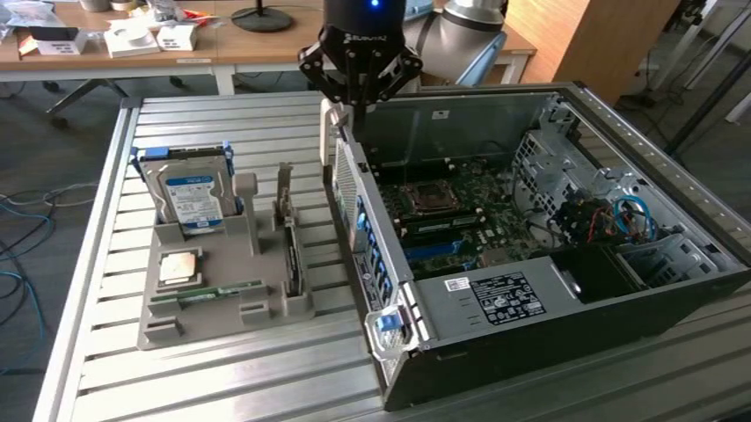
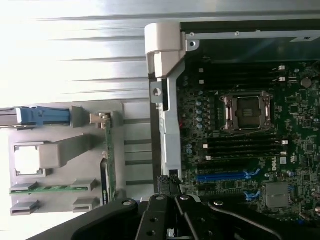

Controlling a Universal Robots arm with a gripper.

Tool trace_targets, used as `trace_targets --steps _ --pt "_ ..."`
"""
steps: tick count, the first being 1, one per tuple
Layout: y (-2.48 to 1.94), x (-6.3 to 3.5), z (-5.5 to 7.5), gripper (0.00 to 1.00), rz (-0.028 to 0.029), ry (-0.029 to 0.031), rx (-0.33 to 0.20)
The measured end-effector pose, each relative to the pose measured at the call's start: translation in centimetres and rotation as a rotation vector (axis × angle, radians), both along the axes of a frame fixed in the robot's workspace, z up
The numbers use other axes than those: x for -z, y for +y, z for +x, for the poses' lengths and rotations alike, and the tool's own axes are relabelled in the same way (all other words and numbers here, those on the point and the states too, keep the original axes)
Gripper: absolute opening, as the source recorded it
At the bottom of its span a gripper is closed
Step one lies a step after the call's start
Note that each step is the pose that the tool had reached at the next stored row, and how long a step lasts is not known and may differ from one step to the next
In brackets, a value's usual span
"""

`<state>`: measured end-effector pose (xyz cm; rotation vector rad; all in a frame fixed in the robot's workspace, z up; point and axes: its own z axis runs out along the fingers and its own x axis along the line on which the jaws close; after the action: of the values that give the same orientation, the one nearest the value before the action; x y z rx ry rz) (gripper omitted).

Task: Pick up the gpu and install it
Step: 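Reach for the gpu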

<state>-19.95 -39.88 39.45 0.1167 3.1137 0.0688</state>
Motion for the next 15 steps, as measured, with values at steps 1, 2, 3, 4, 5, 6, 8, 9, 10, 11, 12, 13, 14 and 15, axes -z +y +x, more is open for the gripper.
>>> trace_targets --steps 1,2,3,4,5,6,8,9,10,11,12,13,14,15 --pt "0.00 0.00 -0.2 0.11 0.0000 0.0000 0.000" --pt "0.00 0.00 -0.4 0.11 0.0000 0.0000 0.000" --pt "0.00 0.01 -0.6 0.11 0.0001 0.0000 0.000" --pt "0.00 0.01 -0.8 0.11 0.0000 0.0000 0.000" --pt "0.00 0.02 -1.0 0.11 0.0001 0.0000 0.000" --pt "0.00 0.02 -1.2 0.11 0.0001 0.0000 0.000" --pt "0.00 0.02 -1.6 0.11 0.0001 0.0000 0.000" --pt "0.00 0.03 -1.8 0.11 0.0001 0.0000 0.000" --pt "0.00 0.03 -2.0 0.11 0.0001 0.0000 0.000" --pt "0.00 0.03 -2.2 0.11 0.0001 0.0000 0.000" --pt "0.00 0.03 -2.4 0.11 0.0000 0.0000 0.000" --pt "0.00 0.04 -2.6 0.11 0.0001 0.0000 0.000" --pt "0.00 0.04 -2.9 0.11 0.0000 0.0000 0.000" --pt "0.00 0.04 -3.1 0.11 0.0001 0.0000 0.000"
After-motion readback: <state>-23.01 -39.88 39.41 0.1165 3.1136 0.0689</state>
